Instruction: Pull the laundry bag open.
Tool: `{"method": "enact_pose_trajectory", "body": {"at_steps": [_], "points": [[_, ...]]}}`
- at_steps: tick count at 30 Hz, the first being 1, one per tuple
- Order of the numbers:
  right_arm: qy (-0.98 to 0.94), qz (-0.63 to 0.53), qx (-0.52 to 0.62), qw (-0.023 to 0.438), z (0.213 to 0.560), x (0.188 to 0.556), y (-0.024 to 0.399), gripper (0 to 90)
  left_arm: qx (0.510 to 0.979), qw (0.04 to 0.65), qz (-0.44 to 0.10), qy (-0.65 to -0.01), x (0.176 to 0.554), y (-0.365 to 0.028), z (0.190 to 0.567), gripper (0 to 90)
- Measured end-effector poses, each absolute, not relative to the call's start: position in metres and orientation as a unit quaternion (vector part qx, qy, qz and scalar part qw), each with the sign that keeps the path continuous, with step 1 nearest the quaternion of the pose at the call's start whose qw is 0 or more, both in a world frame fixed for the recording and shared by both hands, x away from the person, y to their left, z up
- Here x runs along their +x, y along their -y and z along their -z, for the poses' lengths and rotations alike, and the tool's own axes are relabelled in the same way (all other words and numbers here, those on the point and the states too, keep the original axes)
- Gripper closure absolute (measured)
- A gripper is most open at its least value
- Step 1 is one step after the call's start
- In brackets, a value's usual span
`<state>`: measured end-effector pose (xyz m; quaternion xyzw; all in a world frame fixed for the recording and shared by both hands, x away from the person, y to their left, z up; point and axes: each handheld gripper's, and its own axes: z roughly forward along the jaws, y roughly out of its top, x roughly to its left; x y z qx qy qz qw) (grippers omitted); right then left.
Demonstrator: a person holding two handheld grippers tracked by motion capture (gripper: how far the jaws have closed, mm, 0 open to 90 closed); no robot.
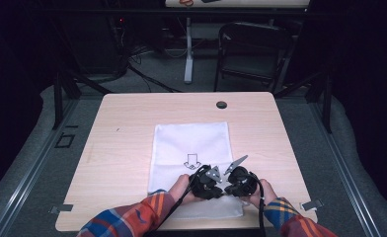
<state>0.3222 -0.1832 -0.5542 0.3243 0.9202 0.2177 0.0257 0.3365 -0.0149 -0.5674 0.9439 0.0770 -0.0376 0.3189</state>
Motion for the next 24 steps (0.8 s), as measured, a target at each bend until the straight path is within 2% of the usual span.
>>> {"method": "enact_pose_trajectory", "body": {"at_steps": [24], "points": [[-0.925, -0.203, 0.319, 0.028, 0.553, 0.321, 0.183, 90.0, 0.945, 0.313, 0.043, -0.087, 0.340, -0.008, 0.564, 81.6]]}}
